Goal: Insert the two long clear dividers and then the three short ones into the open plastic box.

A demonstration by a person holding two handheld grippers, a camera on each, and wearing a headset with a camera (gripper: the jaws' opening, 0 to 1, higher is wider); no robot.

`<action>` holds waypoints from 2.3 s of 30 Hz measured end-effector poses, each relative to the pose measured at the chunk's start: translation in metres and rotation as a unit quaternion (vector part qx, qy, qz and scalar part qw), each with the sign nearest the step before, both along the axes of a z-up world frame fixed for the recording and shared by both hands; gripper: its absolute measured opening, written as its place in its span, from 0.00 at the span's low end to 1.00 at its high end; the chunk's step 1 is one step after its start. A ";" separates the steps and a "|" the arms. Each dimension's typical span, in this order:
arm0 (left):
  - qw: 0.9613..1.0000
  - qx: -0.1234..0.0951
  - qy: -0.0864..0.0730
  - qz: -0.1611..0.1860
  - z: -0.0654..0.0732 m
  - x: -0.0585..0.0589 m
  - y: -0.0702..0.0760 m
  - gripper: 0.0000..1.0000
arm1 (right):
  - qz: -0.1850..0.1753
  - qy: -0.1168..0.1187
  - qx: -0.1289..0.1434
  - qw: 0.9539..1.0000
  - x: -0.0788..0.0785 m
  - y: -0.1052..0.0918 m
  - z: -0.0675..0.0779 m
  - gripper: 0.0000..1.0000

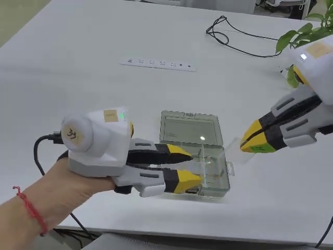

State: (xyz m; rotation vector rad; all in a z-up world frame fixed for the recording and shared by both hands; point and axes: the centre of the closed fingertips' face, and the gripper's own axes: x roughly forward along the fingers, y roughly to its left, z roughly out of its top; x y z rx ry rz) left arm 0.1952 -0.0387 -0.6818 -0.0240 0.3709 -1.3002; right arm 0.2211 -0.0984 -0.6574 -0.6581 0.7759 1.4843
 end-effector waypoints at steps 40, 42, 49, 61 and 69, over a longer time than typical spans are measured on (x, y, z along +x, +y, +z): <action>0.995 0.057 0.029 0.071 -0.047 0.015 0.047 0.87 | 0.021 -0.035 -0.095 0.995 0.044 0.001 -0.108 0.03; 0.995 0.057 0.028 0.071 -0.047 0.015 0.047 0.87 | 0.020 -0.036 -0.096 0.995 0.044 0.002 -0.108 0.03; 0.996 0.055 0.029 0.071 -0.048 0.015 0.046 0.87 | 0.020 -0.032 -0.095 0.995 0.044 0.004 -0.109 0.03; 0.996 0.052 0.028 0.071 -0.046 0.015 0.045 0.86 | 0.021 -0.031 -0.102 0.994 0.046 -0.001 -0.112 0.02; 0.996 0.051 0.029 0.072 -0.046 0.014 0.044 0.85 | 0.022 -0.033 -0.100 0.994 0.054 -0.002 -0.117 0.02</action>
